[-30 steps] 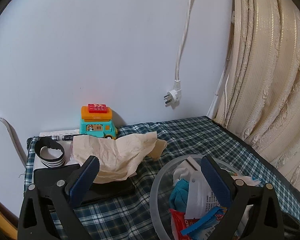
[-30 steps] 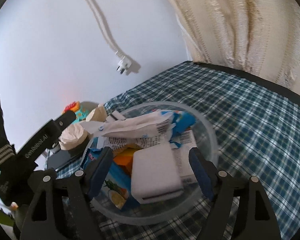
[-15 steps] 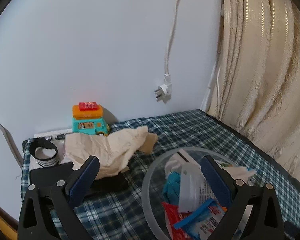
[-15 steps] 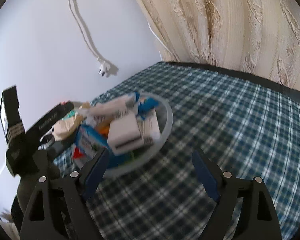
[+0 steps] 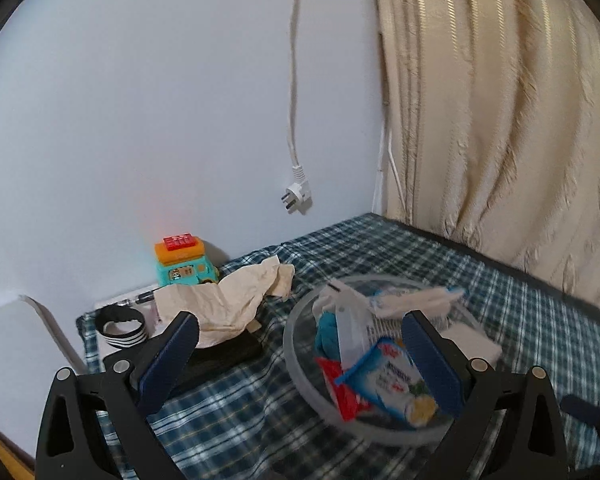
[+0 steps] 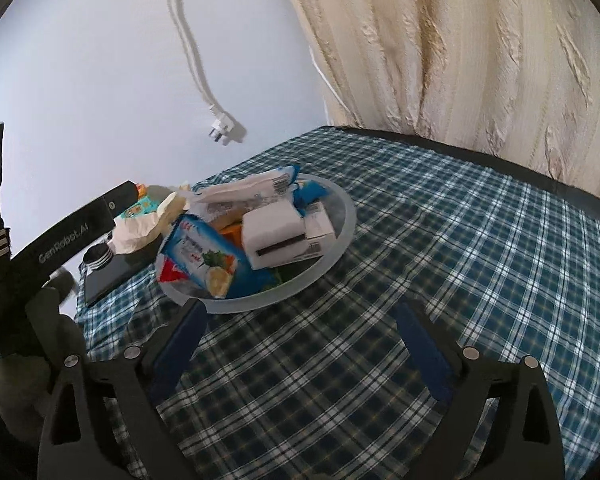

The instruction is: Organize objects

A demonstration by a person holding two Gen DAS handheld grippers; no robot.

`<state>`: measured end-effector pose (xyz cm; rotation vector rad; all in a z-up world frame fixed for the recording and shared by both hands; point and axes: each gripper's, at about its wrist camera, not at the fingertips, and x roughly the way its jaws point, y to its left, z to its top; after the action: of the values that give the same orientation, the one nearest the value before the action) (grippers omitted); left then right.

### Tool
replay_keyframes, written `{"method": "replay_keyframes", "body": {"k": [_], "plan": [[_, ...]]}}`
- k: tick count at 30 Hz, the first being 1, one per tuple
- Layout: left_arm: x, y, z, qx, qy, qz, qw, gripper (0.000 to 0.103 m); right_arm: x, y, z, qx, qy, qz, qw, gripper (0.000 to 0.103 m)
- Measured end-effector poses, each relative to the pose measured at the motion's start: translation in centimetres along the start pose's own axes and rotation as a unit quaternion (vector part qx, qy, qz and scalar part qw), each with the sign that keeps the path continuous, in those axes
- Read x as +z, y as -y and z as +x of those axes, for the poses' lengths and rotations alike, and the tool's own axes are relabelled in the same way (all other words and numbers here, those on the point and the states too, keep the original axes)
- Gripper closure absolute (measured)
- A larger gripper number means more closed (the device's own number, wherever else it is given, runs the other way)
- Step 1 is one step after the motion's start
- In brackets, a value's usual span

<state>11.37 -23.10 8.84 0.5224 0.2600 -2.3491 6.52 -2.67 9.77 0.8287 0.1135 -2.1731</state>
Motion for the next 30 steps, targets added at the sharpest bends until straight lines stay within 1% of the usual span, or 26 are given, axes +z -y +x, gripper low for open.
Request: {"method": "replay_keyframes", "body": {"k": [2, 4, 9, 12, 18, 25, 30], "plan": [[-0.2, 0.1, -0.5, -0.01, -0.008, 0.009, 0.9999, 0.0, -0.2, -0.5, -0.2, -0.003, 0.003, -0.01, 1.0, 0.006], [-0.3, 0.2, -0.8, -0.011, -0.015, 0.013, 0.9997, 0.0, -0.4, -0.7, -0.4, -0.007, 0.004, -0.018, 1.0, 0.006], [-0.7, 0.6, -1.0, 0.003, -0.039, 0.024, 0.9989, 0.0, -0.5, -0.2, -0.7, -0.015, 0.005, -0.014, 1.0, 0.006], [-1.0, 0.6, -1.1, 0.005, -0.05, 0.029, 0.9983, 0.0, -0.5, 0.1, -0.8, -0.017, 0.006, -0.011, 1.0, 0.006], [-1.6, 0.8, -1.0, -0.018, -0.07, 0.037, 0.9967, 0.0, -0.9, 0.1, -0.3, -0.019, -0.007, -0.015, 1.0, 0.006], [-2.0, 1.0, -0.3, -0.024, -0.089, 0.041, 0.9949, 0.0, -1.1, 0.4, 0.0, -0.02, -0.014, -0.014, 1.0, 0.006], [-2.6, 1.2, 0.4, -0.035, -0.105, 0.047, 0.9927, 0.0, -1.2, 0.3, 0.1, -0.021, -0.016, -0.019, 0.999, 0.006]]}}
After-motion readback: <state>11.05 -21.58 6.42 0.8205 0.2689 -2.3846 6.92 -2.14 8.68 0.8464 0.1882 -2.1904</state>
